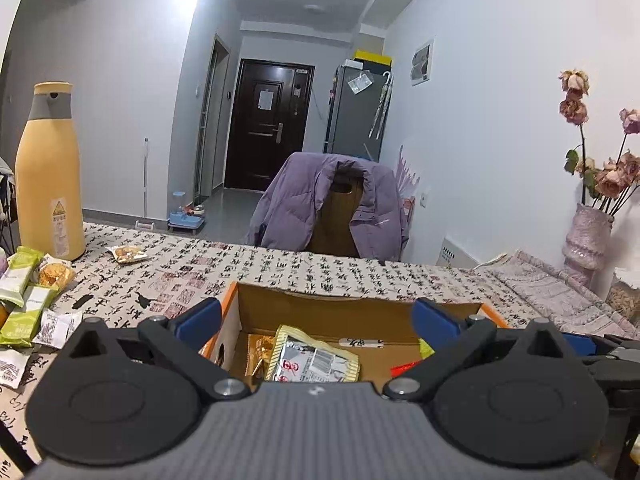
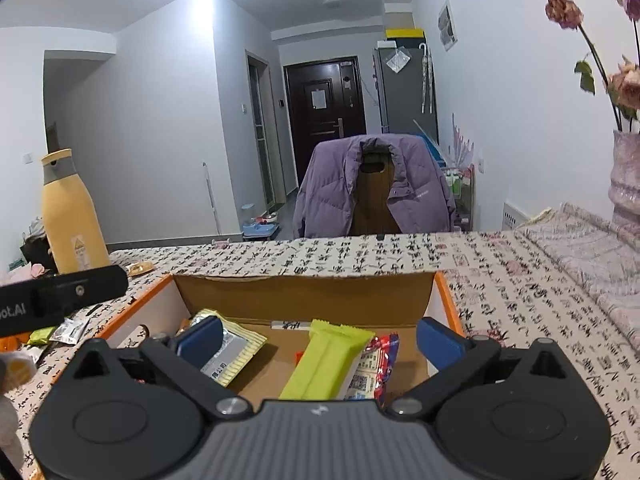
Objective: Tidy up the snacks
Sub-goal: 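Lower both packets into the box and open both grippers, then return both grippers to the pile and grasp a cookie packet with the right gripper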
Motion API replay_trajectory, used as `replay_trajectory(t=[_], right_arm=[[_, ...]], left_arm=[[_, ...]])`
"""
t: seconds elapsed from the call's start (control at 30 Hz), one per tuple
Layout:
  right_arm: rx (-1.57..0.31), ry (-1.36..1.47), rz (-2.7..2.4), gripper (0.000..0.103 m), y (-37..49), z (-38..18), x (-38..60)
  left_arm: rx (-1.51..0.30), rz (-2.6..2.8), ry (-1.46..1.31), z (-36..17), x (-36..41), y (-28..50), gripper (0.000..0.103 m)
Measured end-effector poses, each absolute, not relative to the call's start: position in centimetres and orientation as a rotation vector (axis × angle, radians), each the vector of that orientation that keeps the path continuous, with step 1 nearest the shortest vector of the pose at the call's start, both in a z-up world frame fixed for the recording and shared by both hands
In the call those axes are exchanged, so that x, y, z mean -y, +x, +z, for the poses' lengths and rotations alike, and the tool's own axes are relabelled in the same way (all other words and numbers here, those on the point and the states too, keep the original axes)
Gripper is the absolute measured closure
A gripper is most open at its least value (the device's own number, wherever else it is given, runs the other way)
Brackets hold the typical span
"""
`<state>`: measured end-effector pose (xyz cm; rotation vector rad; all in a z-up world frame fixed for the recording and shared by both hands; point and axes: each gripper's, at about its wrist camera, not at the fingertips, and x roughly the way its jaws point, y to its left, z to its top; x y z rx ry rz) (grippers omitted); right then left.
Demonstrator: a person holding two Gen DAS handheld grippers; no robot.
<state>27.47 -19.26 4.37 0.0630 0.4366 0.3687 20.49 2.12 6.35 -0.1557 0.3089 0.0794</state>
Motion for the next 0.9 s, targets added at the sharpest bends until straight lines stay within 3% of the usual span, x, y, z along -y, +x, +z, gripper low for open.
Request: replay_trajectory(t=[0.47, 0.9], right_arm=[[-0.42, 0.053, 0.354, 0.0, 24.7, 6.0, 20.4], [-0.489, 0.02, 0.358, 0.0, 19.6, 3.7, 21.5]], left_arm=[[-0.318, 0.046, -0.157, 8.0, -1.7, 17.8, 0.0], [-0.397, 0.036, -0.12, 5.7, -1.6, 13.6, 0.0]])
